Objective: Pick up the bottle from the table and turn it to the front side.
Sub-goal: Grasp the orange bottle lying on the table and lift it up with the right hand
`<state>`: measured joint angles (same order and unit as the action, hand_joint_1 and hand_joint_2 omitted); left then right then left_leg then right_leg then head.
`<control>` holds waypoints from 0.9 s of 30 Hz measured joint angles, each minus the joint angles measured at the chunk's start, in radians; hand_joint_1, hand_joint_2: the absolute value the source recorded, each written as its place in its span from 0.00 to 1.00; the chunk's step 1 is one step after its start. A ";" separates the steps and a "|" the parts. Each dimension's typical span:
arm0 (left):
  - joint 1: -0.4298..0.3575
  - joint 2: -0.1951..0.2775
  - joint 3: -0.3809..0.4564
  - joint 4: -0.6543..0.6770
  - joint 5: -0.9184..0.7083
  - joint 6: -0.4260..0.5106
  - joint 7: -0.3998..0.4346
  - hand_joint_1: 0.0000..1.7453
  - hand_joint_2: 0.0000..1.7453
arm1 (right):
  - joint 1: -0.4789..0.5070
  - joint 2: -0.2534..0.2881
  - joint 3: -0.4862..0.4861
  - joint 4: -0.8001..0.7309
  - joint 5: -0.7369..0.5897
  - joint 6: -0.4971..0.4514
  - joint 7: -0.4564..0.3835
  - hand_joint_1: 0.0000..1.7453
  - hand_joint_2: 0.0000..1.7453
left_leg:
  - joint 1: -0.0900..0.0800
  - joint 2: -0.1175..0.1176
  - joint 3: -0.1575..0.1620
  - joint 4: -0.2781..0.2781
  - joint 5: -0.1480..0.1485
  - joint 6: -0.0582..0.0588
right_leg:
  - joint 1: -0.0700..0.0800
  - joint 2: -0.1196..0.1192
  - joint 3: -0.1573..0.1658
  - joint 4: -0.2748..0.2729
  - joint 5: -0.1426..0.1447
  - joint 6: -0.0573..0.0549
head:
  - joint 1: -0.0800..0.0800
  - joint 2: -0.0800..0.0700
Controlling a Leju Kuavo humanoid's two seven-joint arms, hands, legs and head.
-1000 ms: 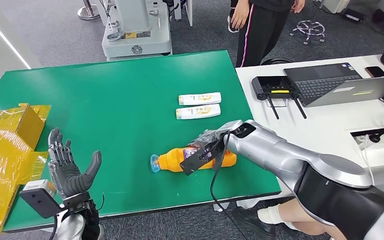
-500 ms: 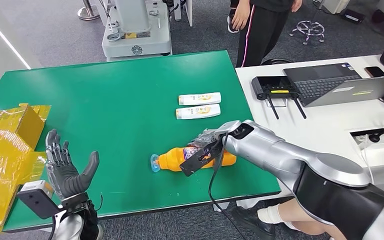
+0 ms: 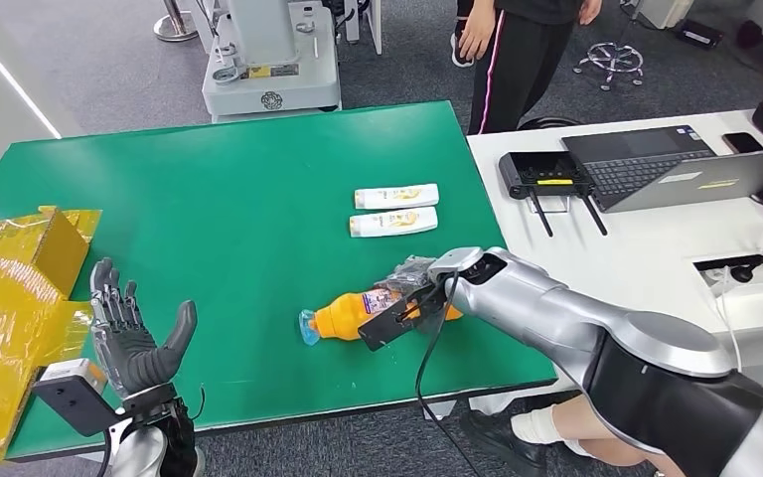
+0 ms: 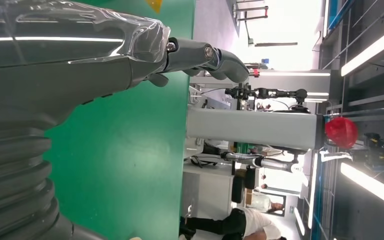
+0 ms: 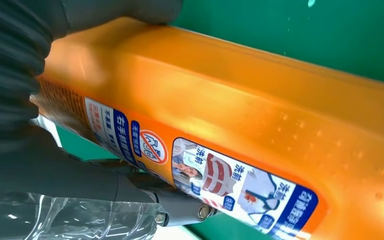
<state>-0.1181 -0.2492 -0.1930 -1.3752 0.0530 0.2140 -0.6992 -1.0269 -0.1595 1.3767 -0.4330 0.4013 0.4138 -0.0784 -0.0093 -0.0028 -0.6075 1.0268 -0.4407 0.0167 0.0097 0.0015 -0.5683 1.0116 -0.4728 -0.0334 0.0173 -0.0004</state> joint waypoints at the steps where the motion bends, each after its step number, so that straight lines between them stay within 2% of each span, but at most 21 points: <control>1: 0.000 0.000 0.000 0.000 0.000 0.000 0.000 0.00 1.00 | 0.000 0.000 0.000 0.000 0.000 -0.002 0.000 1.00 1.00 | 0.000 0.000 0.000 0.000 0.000 0.000 | 0.000 0.000 0.000 0.000 0.000 0.000 | 0.000 0.000; 11: 0.000 -0.002 0.001 0.000 0.002 0.004 0.000 0.00 1.00 | 0.001 0.004 -0.001 0.003 -0.017 -0.030 -0.006 1.00 1.00 | 0.000 0.000 0.000 0.000 0.000 0.001 | 0.000 0.000 0.000 0.000 0.000 0.001 | 0.000 0.000; 15: 0.001 -0.002 0.001 0.000 0.002 0.007 0.000 0.00 1.00 | 0.007 0.007 -0.011 0.005 -0.030 -0.069 -0.006 1.00 1.00 | 0.000 0.000 -0.001 0.000 0.000 0.001 | 0.000 -0.001 0.000 0.000 0.000 0.001 | 0.000 0.000; 27: 0.012 -0.002 0.008 0.000 -0.008 0.029 0.000 0.00 1.00 | 0.083 0.060 -0.101 0.008 -0.054 -0.367 -0.029 1.00 1.00 | 0.000 -0.001 -0.002 0.000 0.000 0.001 | 0.000 -0.001 -0.001 0.000 0.000 0.001 | 0.000 0.000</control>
<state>-0.1060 -0.2513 -0.1848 -1.3751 0.0453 0.2433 -0.6993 -0.9444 -0.0994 1.2757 -0.4252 0.3470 0.0463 -0.1072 -0.0089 -0.0035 -0.6099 1.0271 -0.4404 0.0173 0.0098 0.0007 -0.5697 1.0119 -0.4726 -0.0328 0.0173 -0.0004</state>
